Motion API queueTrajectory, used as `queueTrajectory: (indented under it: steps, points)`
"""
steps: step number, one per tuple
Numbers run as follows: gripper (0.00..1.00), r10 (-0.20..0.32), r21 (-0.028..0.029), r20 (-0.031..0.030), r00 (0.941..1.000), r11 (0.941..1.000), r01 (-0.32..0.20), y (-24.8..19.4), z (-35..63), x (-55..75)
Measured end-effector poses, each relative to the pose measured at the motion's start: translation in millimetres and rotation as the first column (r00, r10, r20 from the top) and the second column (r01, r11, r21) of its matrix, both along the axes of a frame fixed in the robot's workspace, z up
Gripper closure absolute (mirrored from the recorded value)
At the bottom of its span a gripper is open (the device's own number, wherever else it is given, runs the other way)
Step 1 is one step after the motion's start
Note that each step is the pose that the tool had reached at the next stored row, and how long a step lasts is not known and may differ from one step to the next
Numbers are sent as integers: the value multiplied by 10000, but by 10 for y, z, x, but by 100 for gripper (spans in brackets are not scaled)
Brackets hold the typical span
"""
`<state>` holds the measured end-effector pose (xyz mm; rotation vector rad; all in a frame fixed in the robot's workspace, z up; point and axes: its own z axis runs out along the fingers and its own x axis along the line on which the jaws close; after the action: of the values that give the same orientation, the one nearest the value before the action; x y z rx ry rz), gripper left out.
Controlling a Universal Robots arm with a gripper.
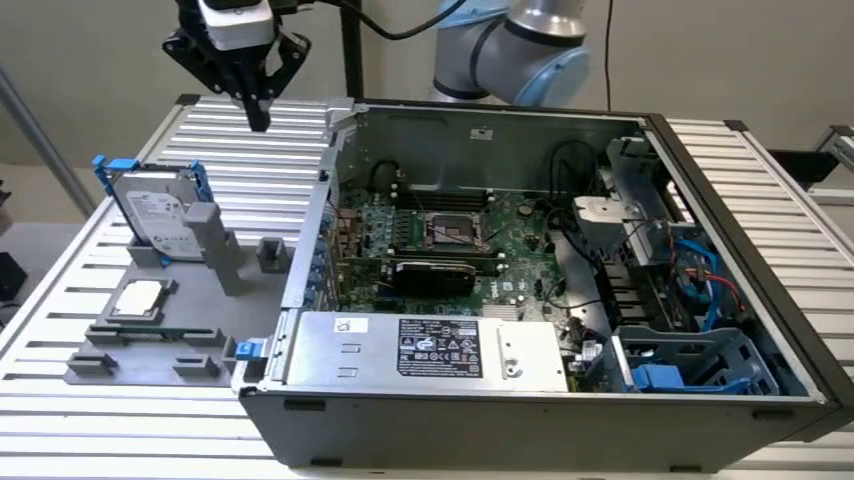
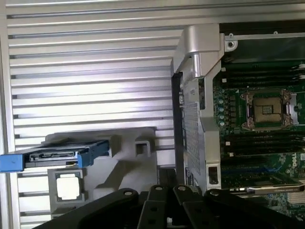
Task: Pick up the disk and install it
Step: 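Reach for the disk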
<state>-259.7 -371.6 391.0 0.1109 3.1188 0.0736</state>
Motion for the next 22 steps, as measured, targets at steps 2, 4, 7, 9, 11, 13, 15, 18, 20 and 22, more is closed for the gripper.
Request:
queueTrajectory:
  steps: [2,4,7,9,11,13,15,18,20,22]
  points:
    - [100,1,-2,-7,10000,10000,-1,22,-1,-90]
    - [100,0,-4,-15,10000,10000,0,43,-3,-178]
    - [100,0,-7,-30,10000,10000,0,73,-6,-316]
    - [100,2,-9,-40,10000,10000,-2,90,-10,-407]
    - [100,0,-10,-51,10000,10000,0,105,-16,-497]
    - [100,0,-12,-62,10000,10000,0,116,-25,-590]
    - [100,1,-14,-70,10000,10000,-1,124,-37,-679]
    - [100,0,-19,-78,10000,10000,0,132,-62,-817]
    - [100,1,-24,-84,10000,10000,-1,135,-80,-906]
    - [100,0,-29,-90,10000,10000,0,138,-99,-1000]
